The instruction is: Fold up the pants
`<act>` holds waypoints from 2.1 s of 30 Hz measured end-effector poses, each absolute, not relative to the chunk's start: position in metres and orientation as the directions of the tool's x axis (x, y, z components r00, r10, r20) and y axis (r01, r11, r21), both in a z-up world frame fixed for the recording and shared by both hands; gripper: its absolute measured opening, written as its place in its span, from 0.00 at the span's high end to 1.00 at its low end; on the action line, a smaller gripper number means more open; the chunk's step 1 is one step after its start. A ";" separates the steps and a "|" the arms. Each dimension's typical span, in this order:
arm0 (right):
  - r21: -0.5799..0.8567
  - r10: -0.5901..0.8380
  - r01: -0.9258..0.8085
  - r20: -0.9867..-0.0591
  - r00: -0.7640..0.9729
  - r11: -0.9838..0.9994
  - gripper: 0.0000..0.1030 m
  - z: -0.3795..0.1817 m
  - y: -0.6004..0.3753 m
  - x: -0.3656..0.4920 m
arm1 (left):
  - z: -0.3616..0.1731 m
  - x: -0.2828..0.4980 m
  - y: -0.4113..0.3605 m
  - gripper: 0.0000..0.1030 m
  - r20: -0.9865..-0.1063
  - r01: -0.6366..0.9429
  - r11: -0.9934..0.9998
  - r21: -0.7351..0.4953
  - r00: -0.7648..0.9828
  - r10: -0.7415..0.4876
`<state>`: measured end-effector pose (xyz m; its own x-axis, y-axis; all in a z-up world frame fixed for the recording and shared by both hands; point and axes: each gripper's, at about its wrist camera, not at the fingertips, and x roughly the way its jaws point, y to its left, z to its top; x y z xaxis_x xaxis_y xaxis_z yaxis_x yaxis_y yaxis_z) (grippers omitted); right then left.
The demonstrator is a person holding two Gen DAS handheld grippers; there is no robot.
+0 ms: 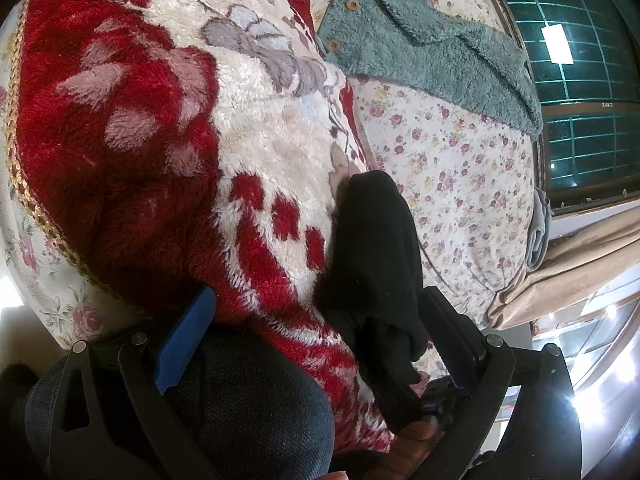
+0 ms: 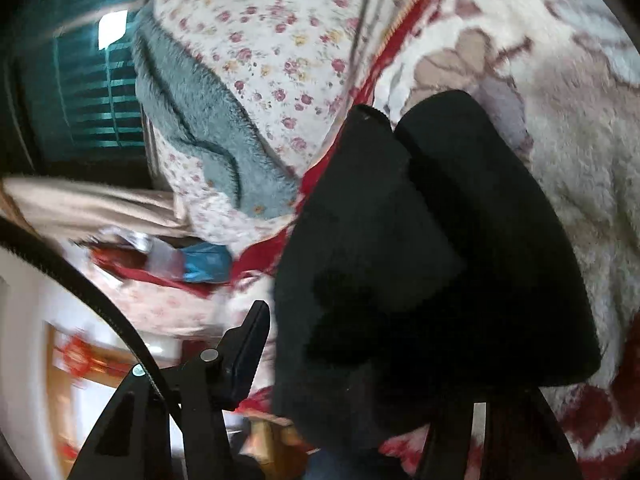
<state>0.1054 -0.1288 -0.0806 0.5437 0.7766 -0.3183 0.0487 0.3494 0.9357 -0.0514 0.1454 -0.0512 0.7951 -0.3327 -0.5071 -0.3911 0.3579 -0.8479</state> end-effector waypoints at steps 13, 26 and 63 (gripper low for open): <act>0.336 0.457 -0.313 -0.590 0.665 0.888 0.89 0.103 -0.108 0.095 | -0.053 -0.050 0.142 0.02 -0.511 -0.391 0.363 -0.846 0.790 -0.339; -0.643 -0.203 -0.137 -0.426 0.882 0.753 0.91 0.454 -0.185 0.097 | -0.053 -0.053 0.147 0.02 -0.489 -0.381 0.334 -0.862 0.797 -0.355; -0.261 0.233 -0.642 -0.781 0.579 0.721 0.90 0.200 0.105 0.157 | -0.036 -0.086 0.162 0.02 -0.464 -0.370 0.338 -0.865 0.847 -0.259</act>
<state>0.1572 0.1045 0.2004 0.5789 0.2331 -0.7814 -0.6420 0.7211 -0.2605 -0.0864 0.1624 -0.0363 0.8472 -0.2592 -0.4638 -0.3702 0.3380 -0.8652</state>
